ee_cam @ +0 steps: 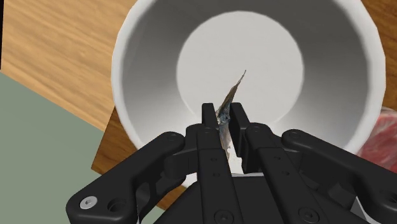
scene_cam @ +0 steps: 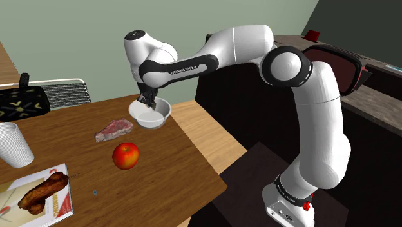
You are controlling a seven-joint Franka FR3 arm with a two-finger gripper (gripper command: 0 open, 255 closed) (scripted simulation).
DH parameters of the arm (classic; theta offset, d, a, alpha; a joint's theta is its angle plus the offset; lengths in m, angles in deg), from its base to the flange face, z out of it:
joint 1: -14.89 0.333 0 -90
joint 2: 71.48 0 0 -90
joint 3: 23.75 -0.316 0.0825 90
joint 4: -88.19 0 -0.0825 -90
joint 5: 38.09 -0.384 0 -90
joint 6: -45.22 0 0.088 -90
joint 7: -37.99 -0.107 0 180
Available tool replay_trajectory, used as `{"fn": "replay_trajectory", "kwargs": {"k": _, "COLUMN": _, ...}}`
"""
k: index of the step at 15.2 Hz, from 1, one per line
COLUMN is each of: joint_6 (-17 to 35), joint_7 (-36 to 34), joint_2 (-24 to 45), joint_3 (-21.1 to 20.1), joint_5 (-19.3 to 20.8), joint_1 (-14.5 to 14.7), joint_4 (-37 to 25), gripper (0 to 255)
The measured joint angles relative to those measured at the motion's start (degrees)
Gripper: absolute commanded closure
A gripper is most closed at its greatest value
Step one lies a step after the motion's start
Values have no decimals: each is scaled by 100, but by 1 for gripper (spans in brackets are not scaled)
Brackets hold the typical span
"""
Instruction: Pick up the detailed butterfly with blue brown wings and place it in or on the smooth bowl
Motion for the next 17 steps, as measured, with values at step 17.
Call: {"fn": "replay_trajectory", "kwargs": {"k": 17, "joint_6": -542, "joint_7": 114, "joint_2": -218, "joint_3": -110, "joint_5": -158, "joint_1": 102, "joint_4": -355, "gripper": 0}}
